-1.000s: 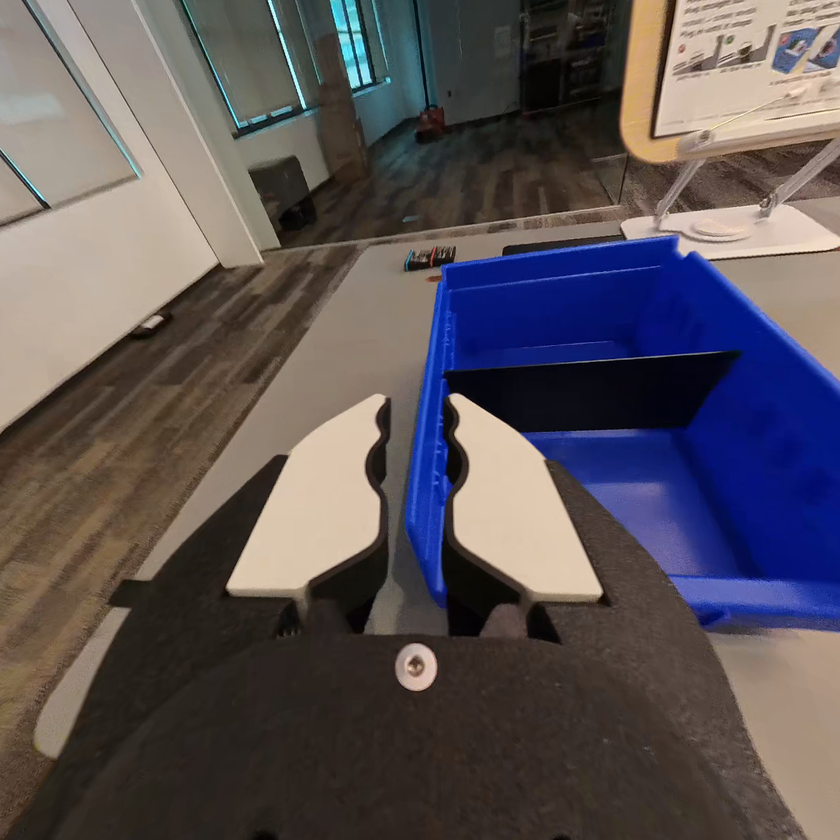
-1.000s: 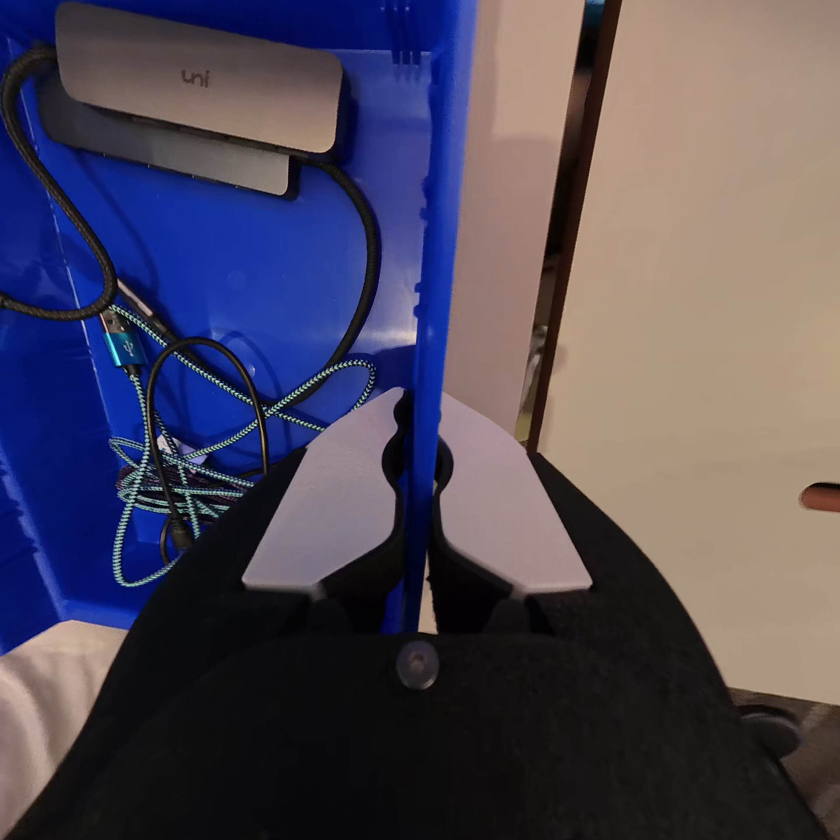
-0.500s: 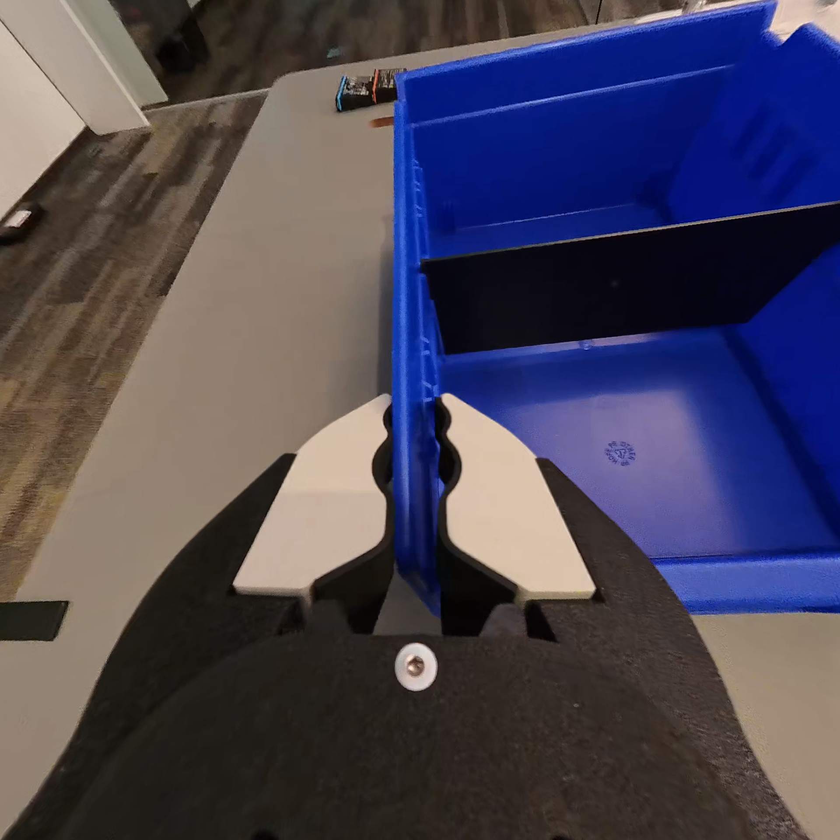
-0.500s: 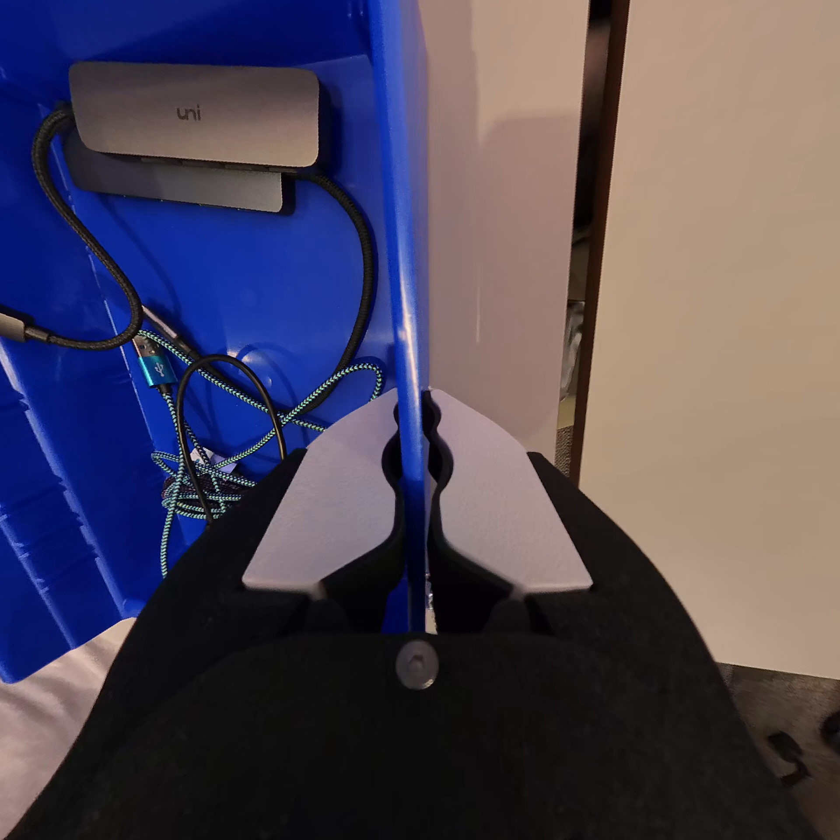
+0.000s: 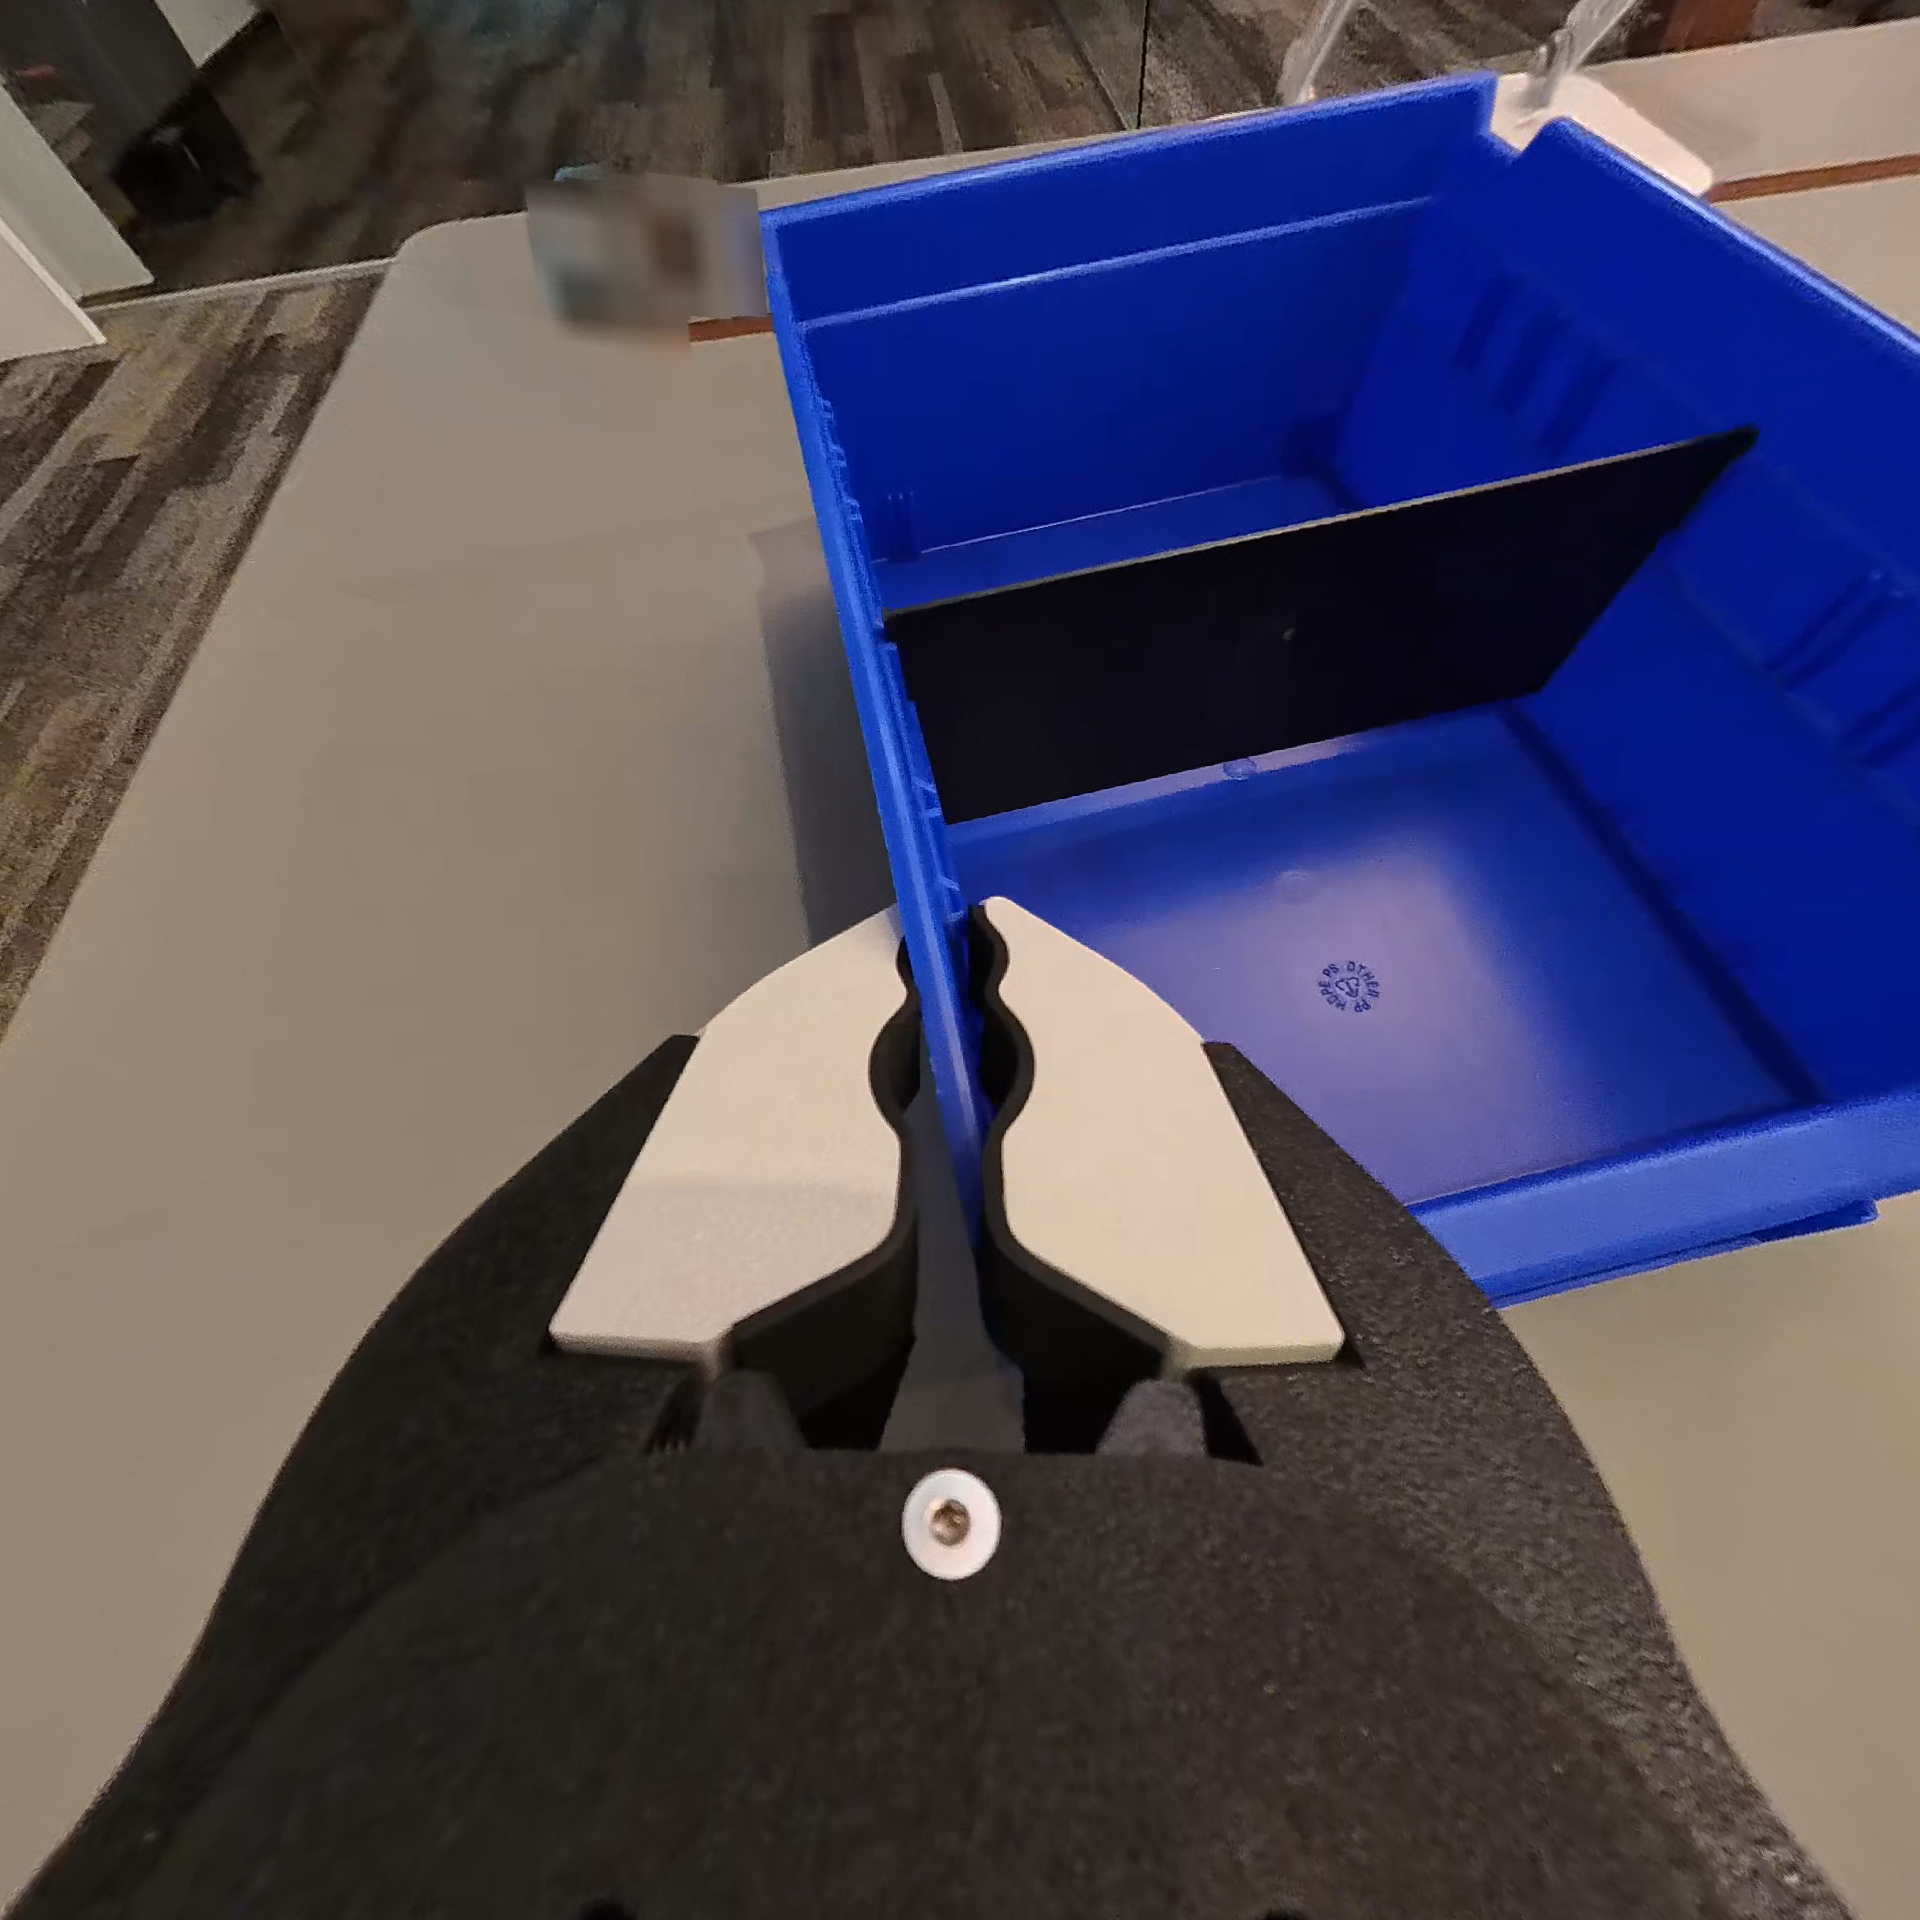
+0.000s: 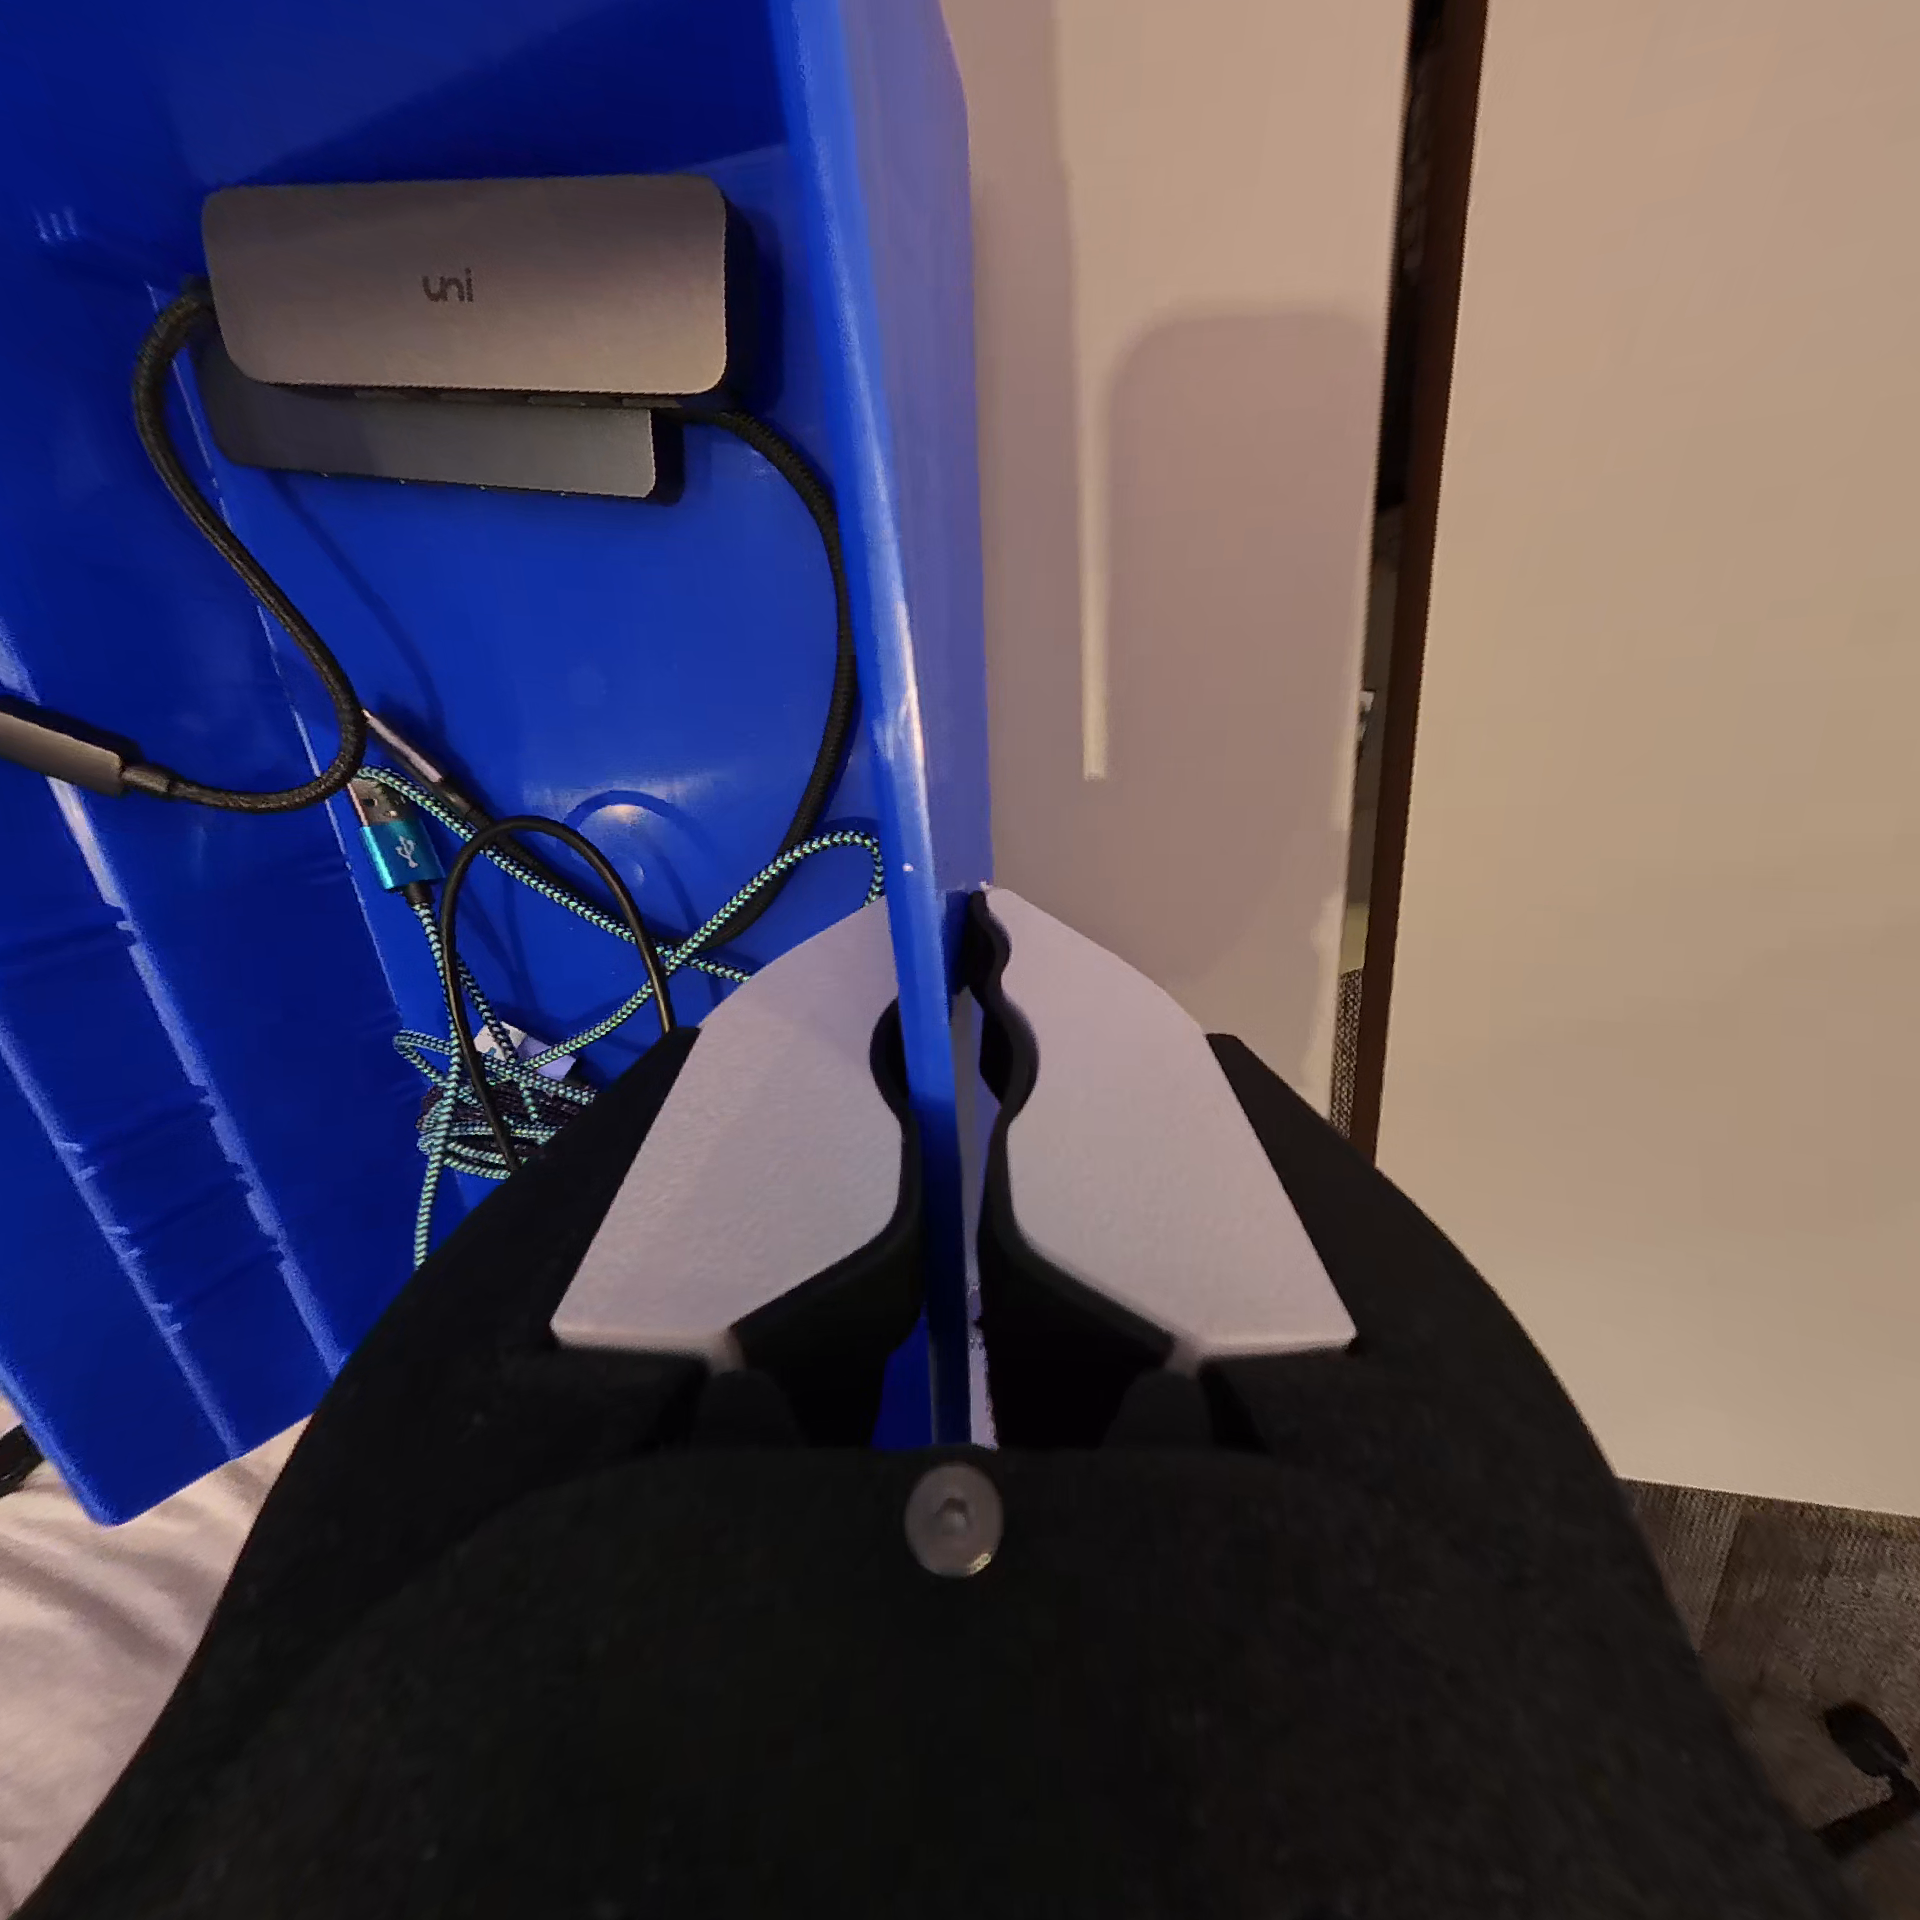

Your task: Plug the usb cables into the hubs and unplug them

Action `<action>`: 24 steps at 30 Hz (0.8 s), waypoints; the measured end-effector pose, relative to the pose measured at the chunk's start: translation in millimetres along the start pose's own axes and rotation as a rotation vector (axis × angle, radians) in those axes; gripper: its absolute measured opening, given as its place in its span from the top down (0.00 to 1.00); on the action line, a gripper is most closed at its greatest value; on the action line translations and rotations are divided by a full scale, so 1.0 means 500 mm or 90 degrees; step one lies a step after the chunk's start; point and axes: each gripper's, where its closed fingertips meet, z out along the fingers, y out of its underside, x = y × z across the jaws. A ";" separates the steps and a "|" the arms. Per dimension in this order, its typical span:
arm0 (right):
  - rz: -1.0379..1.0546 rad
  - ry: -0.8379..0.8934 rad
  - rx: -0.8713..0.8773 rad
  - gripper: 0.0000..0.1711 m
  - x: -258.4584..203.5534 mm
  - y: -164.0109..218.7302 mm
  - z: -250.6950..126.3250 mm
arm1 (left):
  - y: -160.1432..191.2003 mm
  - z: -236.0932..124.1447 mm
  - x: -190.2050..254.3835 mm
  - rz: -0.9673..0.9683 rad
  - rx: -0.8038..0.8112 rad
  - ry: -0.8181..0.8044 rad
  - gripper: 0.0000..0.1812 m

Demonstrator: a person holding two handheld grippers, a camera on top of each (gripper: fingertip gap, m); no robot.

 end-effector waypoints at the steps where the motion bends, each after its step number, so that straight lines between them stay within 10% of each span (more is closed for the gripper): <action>1: -0.003 -0.001 0.003 0.96 -0.005 -0.002 -0.004 | -0.002 0.001 0.010 0.003 -0.001 0.003 0.97; 14: -0.043 0.000 0.031 0.97 -0.114 -0.039 -0.101 | -0.024 0.015 0.167 0.022 0.008 0.025 0.97; 24: -0.122 -0.006 0.057 0.96 -0.385 -0.113 -0.214 | -0.050 0.027 0.263 0.008 0.028 0.087 0.92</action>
